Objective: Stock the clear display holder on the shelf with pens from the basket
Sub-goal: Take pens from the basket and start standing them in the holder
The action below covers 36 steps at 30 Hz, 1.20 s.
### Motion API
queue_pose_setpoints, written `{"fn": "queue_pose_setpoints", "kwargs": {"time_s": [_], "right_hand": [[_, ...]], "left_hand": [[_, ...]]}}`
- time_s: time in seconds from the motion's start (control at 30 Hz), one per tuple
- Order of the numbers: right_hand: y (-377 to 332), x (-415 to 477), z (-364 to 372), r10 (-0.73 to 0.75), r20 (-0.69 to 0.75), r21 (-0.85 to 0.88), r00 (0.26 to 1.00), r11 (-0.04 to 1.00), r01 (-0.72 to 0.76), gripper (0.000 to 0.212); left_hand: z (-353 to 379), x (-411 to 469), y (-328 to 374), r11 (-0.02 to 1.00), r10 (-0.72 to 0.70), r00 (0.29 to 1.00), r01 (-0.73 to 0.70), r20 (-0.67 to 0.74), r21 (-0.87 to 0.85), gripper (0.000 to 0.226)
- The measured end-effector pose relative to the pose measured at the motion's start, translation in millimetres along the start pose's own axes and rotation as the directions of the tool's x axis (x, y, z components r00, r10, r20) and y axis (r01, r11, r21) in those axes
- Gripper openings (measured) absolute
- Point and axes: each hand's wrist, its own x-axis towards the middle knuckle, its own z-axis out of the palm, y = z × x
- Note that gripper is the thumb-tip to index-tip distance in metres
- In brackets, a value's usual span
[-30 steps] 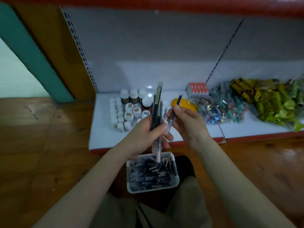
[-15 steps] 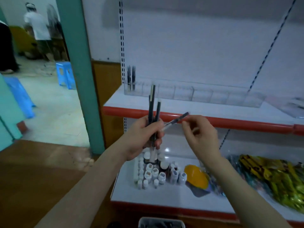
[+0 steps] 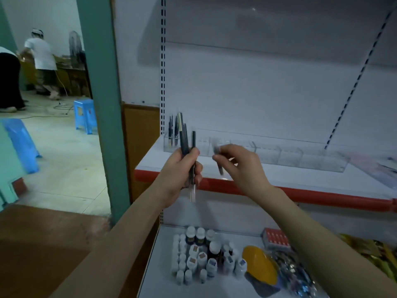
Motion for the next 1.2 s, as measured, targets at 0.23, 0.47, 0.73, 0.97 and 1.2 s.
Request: {"fn": "queue_pose_setpoints", "kwargs": {"time_s": [0.23,0.47,0.73,0.97,1.2], "right_hand": [[7,103,36,0.342,0.006,0.322,0.940,0.889,-0.326,0.011],[35,168,95,0.396,-0.027,0.314,0.918,0.875,-0.368,0.012],[51,180,131,0.372,0.039,0.234,0.928,0.899,-0.370,0.012],[55,176,137,0.354,0.156,0.122,0.922,0.920,-0.373,0.019],[55,163,150,0.398,0.212,0.033,0.893,0.910,-0.413,0.020]], "left_hand": [[-43,57,7,0.989,0.146,0.974,-0.144,-0.171,0.022,0.014],[-76,104,1,0.973,0.228,0.927,-0.205,-0.298,0.105,0.014],[-91,126,-9,0.977,0.211,0.920,-0.186,-0.331,0.106,0.012],[-98,129,-11,0.982,0.180,0.936,-0.187,-0.304,0.004,0.014],[-101,125,-13,0.990,0.139,0.949,-0.143,-0.284,0.009,0.015]]}}
